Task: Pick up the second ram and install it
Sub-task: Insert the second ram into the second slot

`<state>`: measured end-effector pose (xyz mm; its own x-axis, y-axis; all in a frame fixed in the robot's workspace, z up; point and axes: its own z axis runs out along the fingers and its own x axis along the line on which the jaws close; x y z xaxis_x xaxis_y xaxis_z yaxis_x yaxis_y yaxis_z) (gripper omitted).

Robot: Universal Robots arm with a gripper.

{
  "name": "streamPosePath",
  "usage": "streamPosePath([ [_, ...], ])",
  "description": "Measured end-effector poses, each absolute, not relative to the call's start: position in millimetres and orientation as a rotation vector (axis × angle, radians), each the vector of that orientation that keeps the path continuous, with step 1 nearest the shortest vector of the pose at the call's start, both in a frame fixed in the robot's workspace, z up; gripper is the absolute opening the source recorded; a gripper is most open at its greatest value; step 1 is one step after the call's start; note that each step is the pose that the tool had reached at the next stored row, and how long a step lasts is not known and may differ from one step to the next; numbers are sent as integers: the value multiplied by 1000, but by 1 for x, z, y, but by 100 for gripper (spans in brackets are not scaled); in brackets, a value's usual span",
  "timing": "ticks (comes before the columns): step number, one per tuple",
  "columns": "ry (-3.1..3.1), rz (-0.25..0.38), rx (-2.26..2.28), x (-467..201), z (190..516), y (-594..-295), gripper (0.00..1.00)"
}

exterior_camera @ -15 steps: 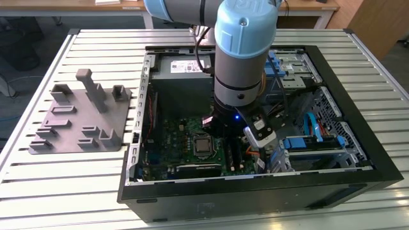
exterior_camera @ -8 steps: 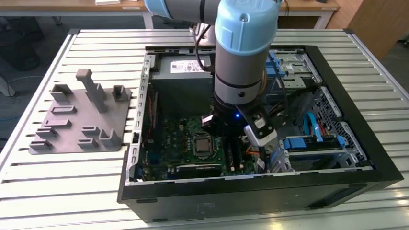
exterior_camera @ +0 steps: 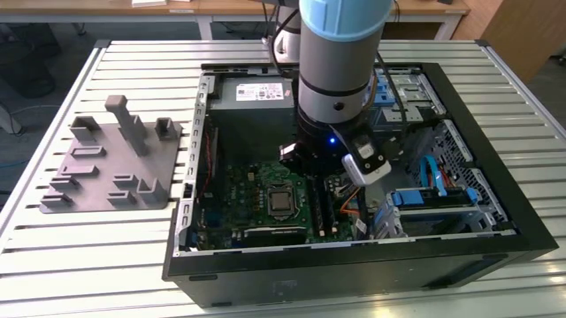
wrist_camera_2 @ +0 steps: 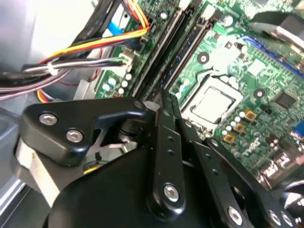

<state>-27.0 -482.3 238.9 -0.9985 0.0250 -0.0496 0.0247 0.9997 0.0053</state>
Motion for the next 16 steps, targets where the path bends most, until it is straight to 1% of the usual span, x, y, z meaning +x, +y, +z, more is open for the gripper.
streamPosePath([
  [1,3092,6,38,-27,240,-481,14],
  [2,3092,4,38,-27,241,-480,10],
  [7,3093,-8,38,-27,241,-469,10],
  [16,3093,-11,38,-27,241,-468,10],
])
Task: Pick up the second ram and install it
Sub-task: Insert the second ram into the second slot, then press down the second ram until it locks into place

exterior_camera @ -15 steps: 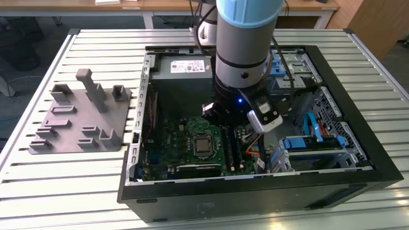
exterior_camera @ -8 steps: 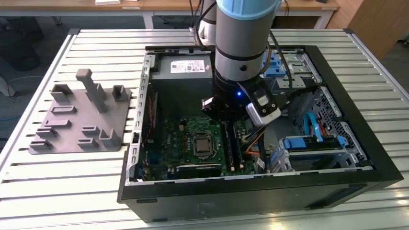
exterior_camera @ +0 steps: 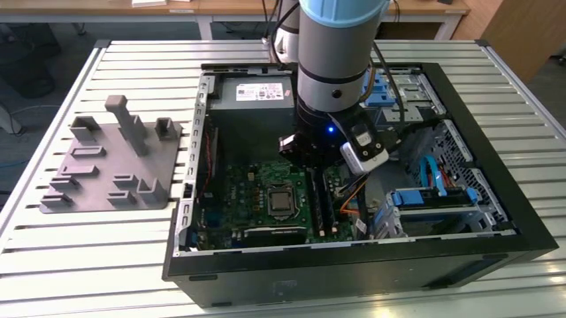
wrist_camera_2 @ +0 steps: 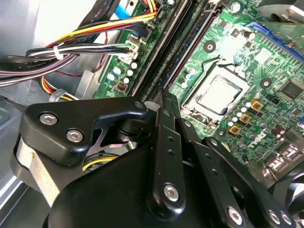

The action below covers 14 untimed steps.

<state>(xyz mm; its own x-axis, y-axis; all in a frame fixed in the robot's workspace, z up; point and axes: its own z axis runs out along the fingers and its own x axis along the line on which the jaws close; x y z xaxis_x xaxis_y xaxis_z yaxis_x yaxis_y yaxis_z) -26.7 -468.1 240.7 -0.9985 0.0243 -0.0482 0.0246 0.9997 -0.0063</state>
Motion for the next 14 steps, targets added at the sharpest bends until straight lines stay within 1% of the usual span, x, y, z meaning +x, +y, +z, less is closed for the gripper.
streamPosePath([
  [7,3093,-11,38,-27,240,-468,10],
  [14,3093,-11,38,-27,229,-462,10],
])
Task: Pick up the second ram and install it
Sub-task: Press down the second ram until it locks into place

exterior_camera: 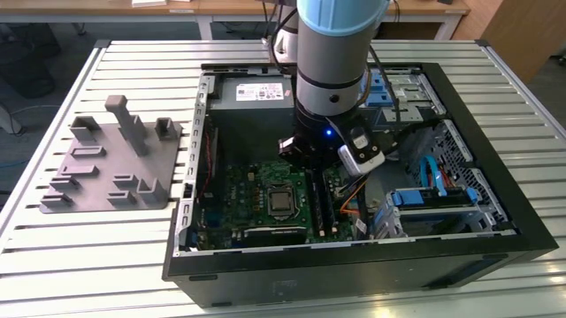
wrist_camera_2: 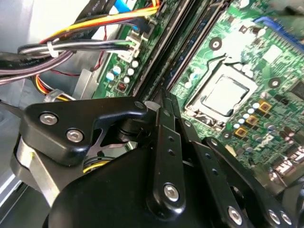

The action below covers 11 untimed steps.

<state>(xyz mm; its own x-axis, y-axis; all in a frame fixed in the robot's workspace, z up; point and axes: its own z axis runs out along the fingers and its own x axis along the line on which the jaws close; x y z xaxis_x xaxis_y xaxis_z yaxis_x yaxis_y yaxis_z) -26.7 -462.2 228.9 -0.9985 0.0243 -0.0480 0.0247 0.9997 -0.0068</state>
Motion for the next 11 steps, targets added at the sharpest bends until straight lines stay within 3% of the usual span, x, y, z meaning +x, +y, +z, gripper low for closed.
streamPosePath([
  [11,3093,-12,37,-27,216,-441,10],
])
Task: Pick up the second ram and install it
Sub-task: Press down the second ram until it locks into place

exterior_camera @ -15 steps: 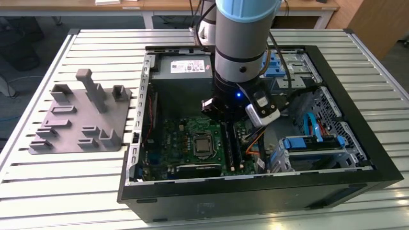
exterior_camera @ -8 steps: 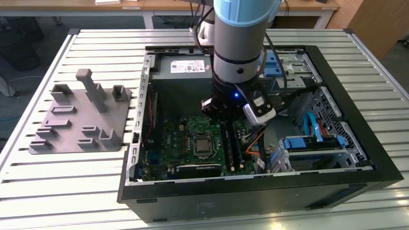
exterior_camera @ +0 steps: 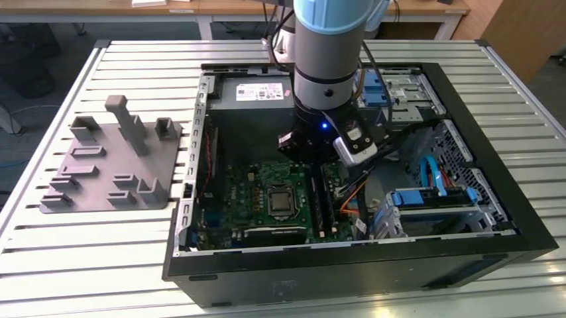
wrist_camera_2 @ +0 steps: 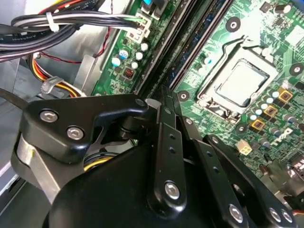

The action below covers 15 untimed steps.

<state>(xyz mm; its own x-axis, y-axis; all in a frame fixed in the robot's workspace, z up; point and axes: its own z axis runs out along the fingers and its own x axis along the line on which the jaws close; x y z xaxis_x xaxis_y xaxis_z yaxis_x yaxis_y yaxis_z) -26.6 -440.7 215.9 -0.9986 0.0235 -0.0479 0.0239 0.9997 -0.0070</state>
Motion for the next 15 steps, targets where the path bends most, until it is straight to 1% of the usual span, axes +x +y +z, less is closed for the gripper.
streamPosePath([
  [4,3094,-14,37,-27,216,-441,10],
  [6,3092,-4,37,-26,220,-440,10],
  [8,3093,-10,37,-27,227,-440,10],
  [10,3093,-10,37,-27,227,-442,10],
  [13,3093,-13,37,-27,227,-463,10],
  [15,3093,-13,37,-27,227,-472,10],
])
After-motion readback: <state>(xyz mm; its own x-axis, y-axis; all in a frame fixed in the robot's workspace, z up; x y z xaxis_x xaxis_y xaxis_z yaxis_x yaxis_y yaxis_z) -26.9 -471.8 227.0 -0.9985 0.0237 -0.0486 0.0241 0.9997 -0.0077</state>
